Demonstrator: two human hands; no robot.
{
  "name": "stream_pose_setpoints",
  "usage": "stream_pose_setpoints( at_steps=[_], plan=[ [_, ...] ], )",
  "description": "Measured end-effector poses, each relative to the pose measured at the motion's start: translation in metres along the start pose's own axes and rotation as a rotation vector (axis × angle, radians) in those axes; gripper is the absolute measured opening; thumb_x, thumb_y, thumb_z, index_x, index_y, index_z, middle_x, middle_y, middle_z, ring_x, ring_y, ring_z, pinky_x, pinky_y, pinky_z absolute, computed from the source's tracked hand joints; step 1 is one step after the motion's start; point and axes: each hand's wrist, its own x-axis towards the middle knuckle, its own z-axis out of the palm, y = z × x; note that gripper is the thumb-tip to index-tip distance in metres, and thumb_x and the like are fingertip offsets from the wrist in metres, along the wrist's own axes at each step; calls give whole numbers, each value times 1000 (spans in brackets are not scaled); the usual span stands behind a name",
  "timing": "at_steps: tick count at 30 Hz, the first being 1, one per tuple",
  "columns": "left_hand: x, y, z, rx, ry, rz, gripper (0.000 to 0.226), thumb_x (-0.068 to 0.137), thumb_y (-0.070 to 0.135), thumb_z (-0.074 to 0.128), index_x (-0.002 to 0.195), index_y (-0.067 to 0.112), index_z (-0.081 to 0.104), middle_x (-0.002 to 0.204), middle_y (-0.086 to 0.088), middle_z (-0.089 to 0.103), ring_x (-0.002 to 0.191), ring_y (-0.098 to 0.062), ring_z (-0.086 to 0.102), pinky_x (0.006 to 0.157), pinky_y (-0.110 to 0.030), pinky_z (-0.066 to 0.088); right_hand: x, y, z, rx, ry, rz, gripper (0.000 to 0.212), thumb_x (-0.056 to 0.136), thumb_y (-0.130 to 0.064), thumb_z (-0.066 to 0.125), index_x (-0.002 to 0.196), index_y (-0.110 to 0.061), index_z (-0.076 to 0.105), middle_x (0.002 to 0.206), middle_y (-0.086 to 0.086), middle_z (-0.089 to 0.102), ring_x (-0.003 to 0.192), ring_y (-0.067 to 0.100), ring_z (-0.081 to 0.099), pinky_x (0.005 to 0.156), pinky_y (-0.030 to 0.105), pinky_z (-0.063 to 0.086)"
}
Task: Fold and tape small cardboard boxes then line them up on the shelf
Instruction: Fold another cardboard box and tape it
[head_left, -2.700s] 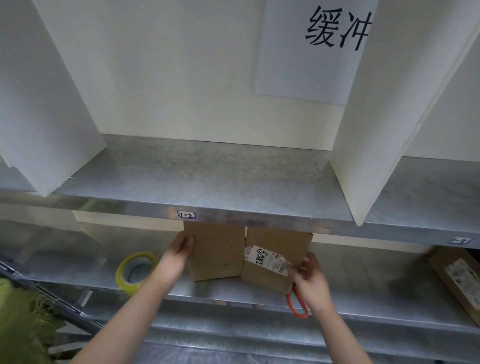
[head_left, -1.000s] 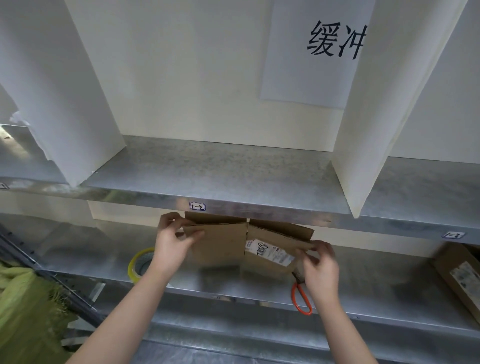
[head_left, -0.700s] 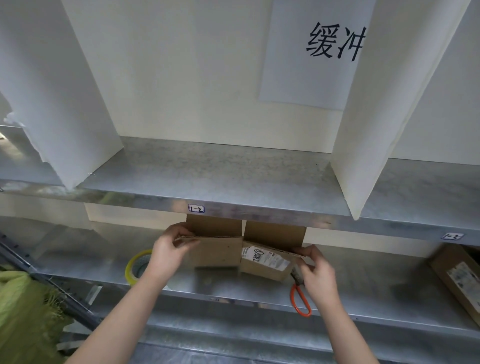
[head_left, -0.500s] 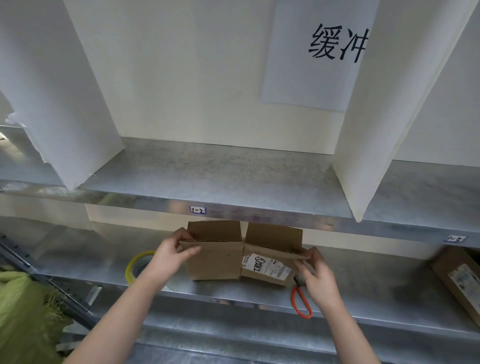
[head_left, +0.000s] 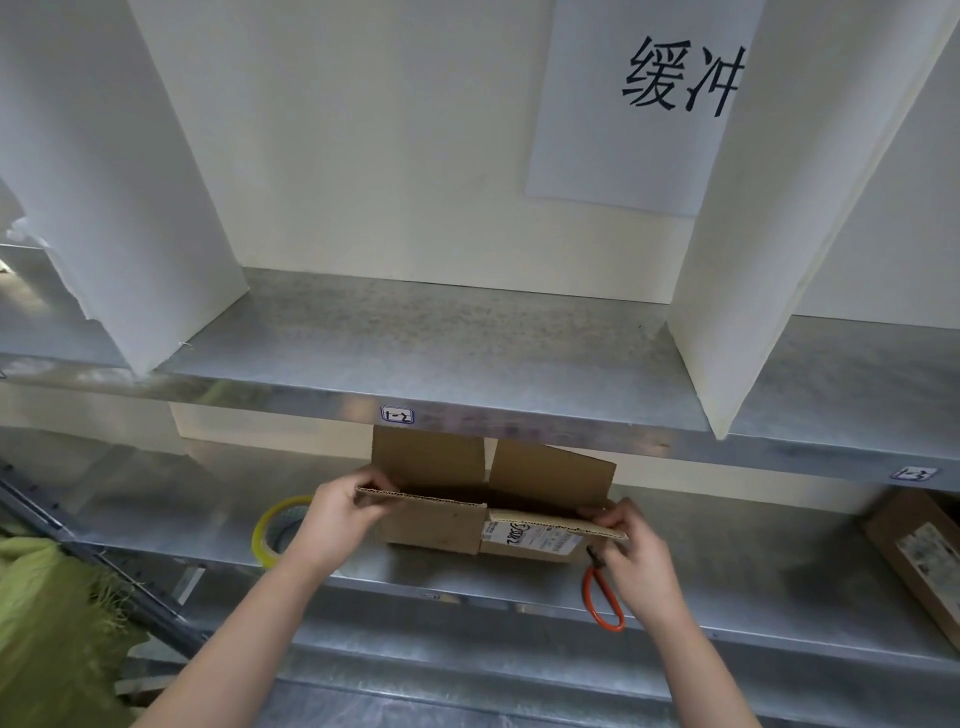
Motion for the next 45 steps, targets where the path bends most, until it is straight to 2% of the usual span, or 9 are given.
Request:
stream_pose_setpoints(
  at_steps=[5, 12, 16, 21, 26, 32, 35, 39, 45],
  plan=[
    [4, 10, -6, -110, -83, -7, 13, 76, 4, 79, 75, 8, 67, 82, -9, 70, 80, -14, 62, 74, -24, 47, 2, -5, -8, 58, -32, 19, 27, 84, 12, 53, 85, -15, 50, 91, -35, 68, 96, -8, 59, 72, 10, 44],
    [2, 8, -10, 139, -157, 66, 18, 75, 22, 83, 84, 34, 73, 91, 25, 69, 94, 5, 61, 82, -8, 42, 0, -8, -12, 80, -14, 32, 28, 91, 1, 56, 94, -26, 56, 98, -27, 65, 97, 0, 59, 73, 12, 44],
    [3, 4, -5, 123, -36, 118, 21, 75, 18, 82, 83, 31, 67, 95, 18, 65, 95, 5, 58, 78, -10, 45, 3, -7, -8, 85, 32, 10, 22, 91, -9, 65, 92, -31, 58, 85, -25, 68, 90, -12, 60, 68, 3, 42],
    [1, -1, 12, -194, 54, -41, 75, 72, 15, 84, 127, 43, 41, 132, 18, 38, 118, 14, 41, 89, -6, 42, 4, -3, 5, 103, 24, -9, 28, 89, -9, 68, 96, -35, 59, 96, -20, 68, 97, -5, 61, 77, 2, 42],
    [-2, -4, 22, -306, -128, -153, 110, 66, 43, 83, 146, 52, 8, 153, 20, 19, 139, -4, 26, 114, -31, 28, 6, -2, 15, 167, 6, 34, 35, 89, -6, 68, 108, -33, 58, 124, 0, 58, 105, 0, 63, 82, 5, 46],
    [-9, 0, 34, -234, -217, -142, 109, 71, 46, 81, 130, 72, -7, 147, 26, 18, 135, 7, 22, 101, -9, 29, -2, -2, 29, 154, -16, 34, 59, 88, -16, 70, 132, -37, 37, 124, -9, 61, 114, 7, 61, 91, 12, 47],
    [-15, 0, 33, -246, -166, -147, 106, 72, 46, 79, 134, 68, -3, 146, 28, 16, 135, 5, 21, 109, -20, 26, -5, 0, 29, 280, -1, 88, 74, 85, -13, 73, 137, -38, 28, 132, 5, 57, 118, 16, 60, 102, 37, 49],
    [-21, -4, 33, -310, -156, -174, 88, 77, 45, 75, 142, 53, 17, 147, 22, 26, 137, -1, 26, 112, -29, 27, -8, -2, 31, 366, -46, 130, 61, 78, -36, 75, 129, -41, 42, 134, -2, 57, 123, 14, 57, 107, 44, 45],
    [-31, -2, 34, -296, -151, -157, 70, 78, 41, 73, 124, 62, 24, 134, 22, 43, 126, 1, 44, 83, -3, 44, -11, -6, 35, 289, -104, 148, 72, 85, -49, 62, 149, -43, 28, 150, -4, 38, 138, 17, 38, 111, 51, 39]
  ],
)
